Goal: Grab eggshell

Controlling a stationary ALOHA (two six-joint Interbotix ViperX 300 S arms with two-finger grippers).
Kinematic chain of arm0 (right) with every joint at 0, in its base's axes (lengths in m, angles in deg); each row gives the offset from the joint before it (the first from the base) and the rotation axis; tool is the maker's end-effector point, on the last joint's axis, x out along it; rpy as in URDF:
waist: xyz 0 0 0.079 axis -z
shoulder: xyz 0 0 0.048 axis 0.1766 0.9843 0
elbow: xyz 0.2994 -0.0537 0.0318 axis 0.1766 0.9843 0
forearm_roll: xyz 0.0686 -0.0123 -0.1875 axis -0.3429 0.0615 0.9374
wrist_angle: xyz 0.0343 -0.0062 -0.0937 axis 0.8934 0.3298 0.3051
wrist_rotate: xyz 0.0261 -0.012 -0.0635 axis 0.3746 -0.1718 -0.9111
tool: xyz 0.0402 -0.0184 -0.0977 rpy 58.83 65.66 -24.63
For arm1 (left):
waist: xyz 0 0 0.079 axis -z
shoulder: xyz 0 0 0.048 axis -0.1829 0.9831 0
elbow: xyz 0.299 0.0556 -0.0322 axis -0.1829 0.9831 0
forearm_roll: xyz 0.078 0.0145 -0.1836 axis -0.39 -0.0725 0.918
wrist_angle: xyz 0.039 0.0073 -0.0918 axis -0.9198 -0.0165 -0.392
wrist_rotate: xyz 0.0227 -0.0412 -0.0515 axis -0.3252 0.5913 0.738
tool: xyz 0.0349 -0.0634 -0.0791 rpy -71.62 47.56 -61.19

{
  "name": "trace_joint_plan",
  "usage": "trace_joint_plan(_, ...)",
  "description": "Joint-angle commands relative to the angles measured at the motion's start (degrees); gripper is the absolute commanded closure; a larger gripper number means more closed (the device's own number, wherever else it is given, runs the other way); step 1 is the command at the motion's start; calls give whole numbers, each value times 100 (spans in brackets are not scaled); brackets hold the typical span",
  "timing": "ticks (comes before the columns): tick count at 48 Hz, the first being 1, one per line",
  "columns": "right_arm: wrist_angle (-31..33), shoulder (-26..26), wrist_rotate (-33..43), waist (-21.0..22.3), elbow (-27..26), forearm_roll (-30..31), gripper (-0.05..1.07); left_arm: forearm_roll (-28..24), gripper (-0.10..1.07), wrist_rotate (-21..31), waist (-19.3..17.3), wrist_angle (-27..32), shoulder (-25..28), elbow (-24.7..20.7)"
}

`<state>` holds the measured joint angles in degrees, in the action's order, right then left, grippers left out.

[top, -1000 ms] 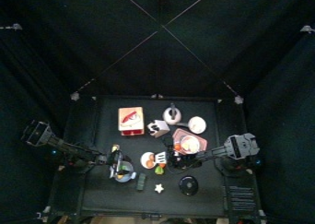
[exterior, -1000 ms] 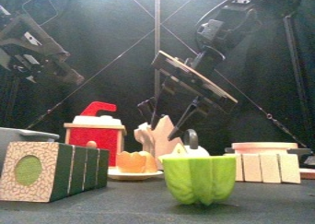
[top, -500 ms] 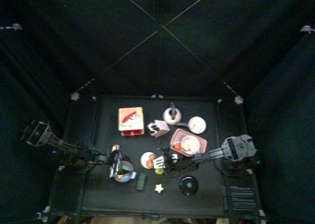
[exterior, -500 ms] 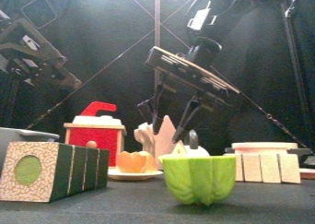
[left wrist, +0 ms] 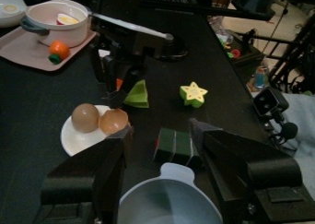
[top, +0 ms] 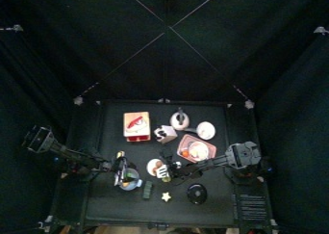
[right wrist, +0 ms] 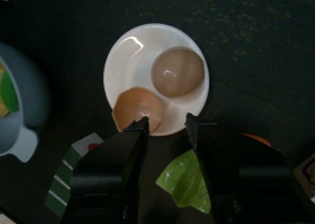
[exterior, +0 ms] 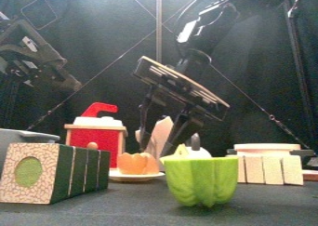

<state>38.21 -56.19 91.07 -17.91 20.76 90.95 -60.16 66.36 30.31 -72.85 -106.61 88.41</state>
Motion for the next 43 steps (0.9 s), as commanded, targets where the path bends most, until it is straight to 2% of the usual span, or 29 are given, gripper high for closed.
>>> trace_joint_plan(1, -53, -79, -9, 79, -149, 26, 27, 0, 9, 0, 0, -53, 0, -44)
trace_joint_plan(21, -211, 167, -18, 123, -290, 53, 29, 0, 9, 0, 0, -44, 0, -9)
trace_joint_plan(43, -211, 246, -18, 123, -325, 44, 41, 0, 9, 0, 0, -53, 0, 18)
